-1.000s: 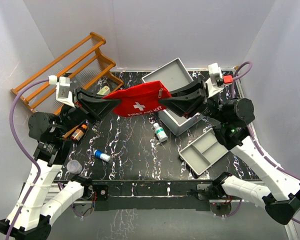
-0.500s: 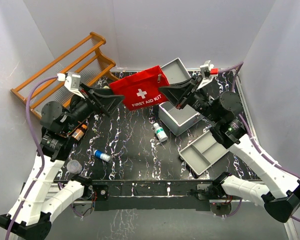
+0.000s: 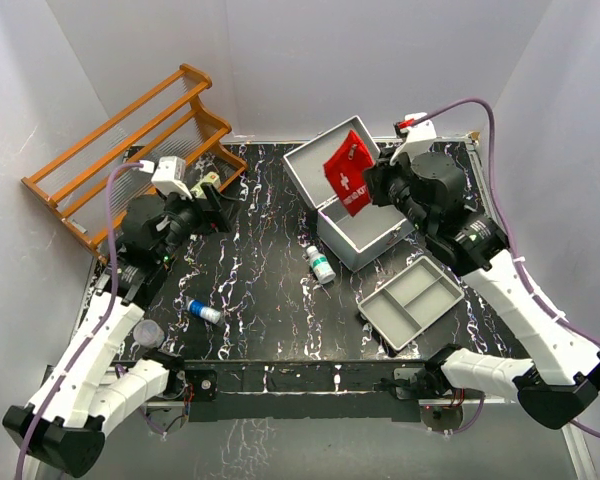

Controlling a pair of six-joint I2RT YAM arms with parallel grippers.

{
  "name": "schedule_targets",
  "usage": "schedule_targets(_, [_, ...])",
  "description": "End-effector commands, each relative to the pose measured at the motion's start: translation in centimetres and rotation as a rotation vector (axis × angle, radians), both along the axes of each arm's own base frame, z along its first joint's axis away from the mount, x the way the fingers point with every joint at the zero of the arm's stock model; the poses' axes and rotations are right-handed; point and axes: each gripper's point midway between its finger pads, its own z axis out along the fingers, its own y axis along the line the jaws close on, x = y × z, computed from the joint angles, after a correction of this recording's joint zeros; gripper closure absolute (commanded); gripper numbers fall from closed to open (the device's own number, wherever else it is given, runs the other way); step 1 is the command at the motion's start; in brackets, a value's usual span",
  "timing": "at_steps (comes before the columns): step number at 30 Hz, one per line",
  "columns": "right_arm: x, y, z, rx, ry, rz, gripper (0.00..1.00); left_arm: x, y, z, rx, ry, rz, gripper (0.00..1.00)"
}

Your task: Organize the medicine kit

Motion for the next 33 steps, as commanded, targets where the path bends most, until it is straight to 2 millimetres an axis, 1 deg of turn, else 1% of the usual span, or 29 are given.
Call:
schedule_targets(1, [0.4,-4.5,-0.3,-0.158,0.039,-0.157,1.0,1.0,0.1,-2.6,0.045,0.037,0.01,0.18])
schedule_targets(5, [1.4,-4.7,-2.5,-0.208,0.102,-0.153,1.0,1.6,-1.1,-4.4,0.035,0.07,-0.031,0.18])
schedule_targets(8, [2.5,-3.7,-4.2,-0.208,0.139,-0.107,1.0,2.5,-1.8,-5.5,0.023,0.091,-0.043,0.18])
schedule_targets(10, [3.2,-3.5,-5.1,-0.21,0.158,-0.1,1.0,3.0,-2.1,-6.0,0.016,0.103,-0.05,0.18])
schedule_targets(12, [4.1,-3.2,-6.5,-0.208,0.185,-0.08,1.0,3.3,-2.5,-6.6,0.015,0.111,-0.063,0.19])
schedule_targets(15, [5.1,-2.9,-8.5,-0.192,0.239,-0.037,1.0,3.5,-2.8,-7.7,0.024,0.128,-0.079,0.19])
schedule_targets(18, [5.7,-2.5,-10.2,-0.166,0.291,-0.007,1.0,3.4,-2.9,-9.1,0.039,0.156,-0.084,0.19])
schedule_targets(23, [6.1,-2.0,-11.9,-0.112,0.353,0.046,1.0,3.3,-2.9,-10.7,0.05,0.183,-0.09,0.19])
schedule_targets(28, [6.3,-1.8,-15.5,-0.001,0.492,0.11,1.0,3.4,-2.9,-11.4,0.052,0.22,-0.085,0.19])
schedule_targets(29, [6.4,-1.8,-16.6,0.011,0.519,0.109,1.0,3.4,-3.1,-11.5,0.054,0.227,-0.092,0.2])
schedule_targets(30, [6.5,-1.8,-17.2,0.017,0.53,0.105,1.0,3.4,-3.3,-11.5,0.054,0.231,-0.102,0.21])
schedule_targets(33, [7.5,-2.4,-18.7,0.005,0.54,0.066,0.99,3.4,-3.6,-11.6,0.053,0.239,-0.121,0.21])
